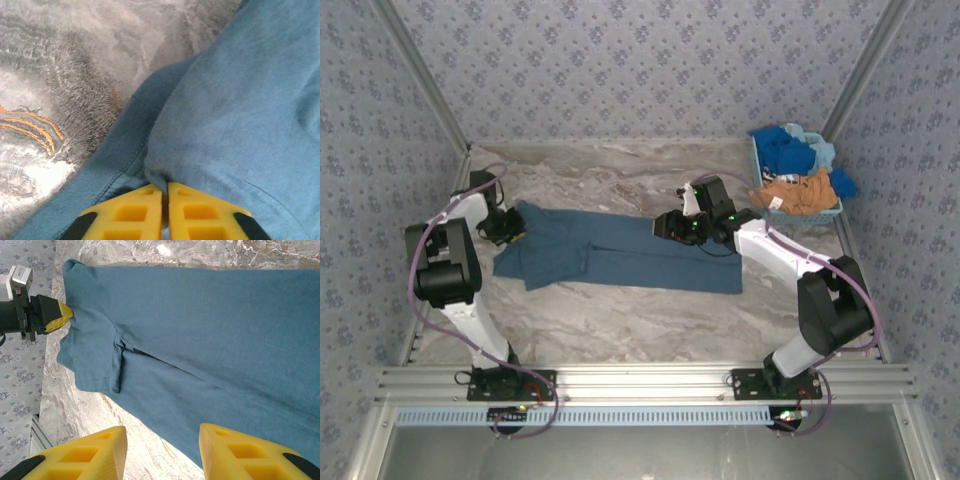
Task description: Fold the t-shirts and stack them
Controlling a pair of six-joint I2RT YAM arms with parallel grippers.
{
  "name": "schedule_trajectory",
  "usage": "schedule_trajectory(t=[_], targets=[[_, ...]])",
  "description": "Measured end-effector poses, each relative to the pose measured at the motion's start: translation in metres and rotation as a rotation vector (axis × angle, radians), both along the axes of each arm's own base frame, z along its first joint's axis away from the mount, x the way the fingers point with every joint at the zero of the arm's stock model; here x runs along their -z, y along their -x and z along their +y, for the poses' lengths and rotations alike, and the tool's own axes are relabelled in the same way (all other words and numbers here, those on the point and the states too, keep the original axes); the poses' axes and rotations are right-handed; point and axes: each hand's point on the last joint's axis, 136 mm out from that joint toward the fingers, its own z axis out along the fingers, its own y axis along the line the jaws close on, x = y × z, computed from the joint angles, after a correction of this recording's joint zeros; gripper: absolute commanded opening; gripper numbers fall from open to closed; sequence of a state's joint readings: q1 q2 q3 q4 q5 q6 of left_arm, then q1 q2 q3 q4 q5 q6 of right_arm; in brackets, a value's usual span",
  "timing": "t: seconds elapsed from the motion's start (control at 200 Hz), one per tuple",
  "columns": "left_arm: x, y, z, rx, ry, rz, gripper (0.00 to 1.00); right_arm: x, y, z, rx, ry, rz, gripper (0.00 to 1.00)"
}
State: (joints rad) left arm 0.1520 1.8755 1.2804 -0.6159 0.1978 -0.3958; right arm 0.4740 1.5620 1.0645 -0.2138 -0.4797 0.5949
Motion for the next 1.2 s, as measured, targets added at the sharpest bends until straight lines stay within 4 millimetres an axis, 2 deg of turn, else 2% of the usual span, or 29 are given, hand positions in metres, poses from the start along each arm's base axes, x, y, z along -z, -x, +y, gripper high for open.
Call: schedule_trajectory(t=[0.08,0.345,0.515,0.625,0.919,1.199], targets=[[-0.006,-0.001,-0.001,-0.001,-0.002,-0.015,0.0,0.0,0.0,0.0,0.0,0.0,0.0,0.45],[-0.025,-0.001,-0.001,-0.013,0.001,-0.013,0.0,0.0,-0.001,-0.001,0.003,0.0,0.0,0.44],[-0.054,-0.021,0.003,-0.038,0.005,-0.022,0.0,0.001,-0.001,-0.001,0.003,0.0,0.001,0.44],[-0.064,-0.035,0.002,-0.042,0.01,-0.007,0.0,0.001,-0.001,-0.002,0.005,0.0,0.001,0.44],[-0.052,-0.051,-0.008,-0.022,0.012,0.108,0.0,0.001,-0.002,-0.003,0.008,0.002,0.003,0.44],[-0.03,-0.063,-0.001,-0.027,-0.035,0.134,0.0,0.009,0.002,-0.005,0.008,0.01,0.02,0.44]])
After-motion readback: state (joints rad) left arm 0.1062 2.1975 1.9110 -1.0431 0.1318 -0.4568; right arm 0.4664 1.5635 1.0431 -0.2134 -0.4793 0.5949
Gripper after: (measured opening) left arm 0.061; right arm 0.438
